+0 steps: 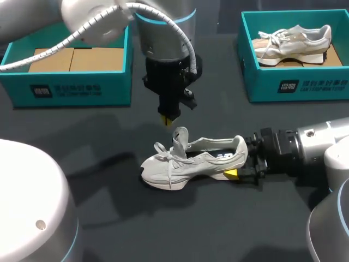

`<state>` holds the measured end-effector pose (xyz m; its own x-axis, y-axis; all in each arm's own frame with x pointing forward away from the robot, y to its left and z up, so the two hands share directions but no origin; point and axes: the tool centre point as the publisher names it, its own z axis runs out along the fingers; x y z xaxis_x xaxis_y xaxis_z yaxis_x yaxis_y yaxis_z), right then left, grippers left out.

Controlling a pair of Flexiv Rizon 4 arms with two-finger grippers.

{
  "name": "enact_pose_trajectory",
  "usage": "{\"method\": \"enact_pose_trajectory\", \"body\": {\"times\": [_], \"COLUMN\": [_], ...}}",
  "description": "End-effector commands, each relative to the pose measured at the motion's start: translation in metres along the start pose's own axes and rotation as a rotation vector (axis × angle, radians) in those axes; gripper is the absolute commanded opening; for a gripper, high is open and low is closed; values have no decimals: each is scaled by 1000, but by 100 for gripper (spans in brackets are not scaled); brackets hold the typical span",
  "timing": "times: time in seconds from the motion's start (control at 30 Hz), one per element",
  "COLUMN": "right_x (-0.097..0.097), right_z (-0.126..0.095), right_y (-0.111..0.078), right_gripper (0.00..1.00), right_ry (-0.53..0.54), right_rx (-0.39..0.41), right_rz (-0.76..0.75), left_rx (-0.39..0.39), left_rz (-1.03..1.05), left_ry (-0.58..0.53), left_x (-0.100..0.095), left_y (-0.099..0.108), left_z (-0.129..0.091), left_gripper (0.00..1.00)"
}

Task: Take the shoe out of the shoebox, open the shoe tongue, remove and reinsert the insole, then place the shoe into the shoebox

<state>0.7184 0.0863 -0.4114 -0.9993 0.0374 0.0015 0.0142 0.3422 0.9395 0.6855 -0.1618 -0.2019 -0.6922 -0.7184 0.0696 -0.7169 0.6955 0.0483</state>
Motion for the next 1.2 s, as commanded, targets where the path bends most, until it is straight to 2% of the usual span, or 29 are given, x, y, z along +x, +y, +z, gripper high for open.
{"method": "enact_pose_trajectory", "body": {"times": [0.03, 0.2, 0.23, 0.57, 0.7, 0.87, 1.2], "right_x": [0, 0, 0, 0, 0, 0, 0], "right_z": [1, 1, 1, 1, 1, 1, 1], "right_y": [-1, -1, -1, -1, -1, -1, -1], "right_gripper": [0, 0, 0, 0, 0, 0, 0], "right_ry": [0, 0, 0, 0, 0, 0, 0], "right_rx": [2, 2, 2, 2, 2, 2, 2], "right_rz": [0, 0, 0, 0, 0, 0, 0], "left_rx": [-12, 20, 33, 33, 5, 22, 19], "left_rz": [254, 478, 482, 482, 557, 631, 635], "left_ry": [126, 175, 129, 129, 140, 146, 144], "left_x": [2, 18, 23, 23, 35, 42, 42], "left_y": [-21, -39, -44, -44, -51, -60, -63], "left_z": [9, 13, 14, 14, 43, 66, 67], "left_gripper": [0, 0, 0, 0, 0, 0, 0]}}
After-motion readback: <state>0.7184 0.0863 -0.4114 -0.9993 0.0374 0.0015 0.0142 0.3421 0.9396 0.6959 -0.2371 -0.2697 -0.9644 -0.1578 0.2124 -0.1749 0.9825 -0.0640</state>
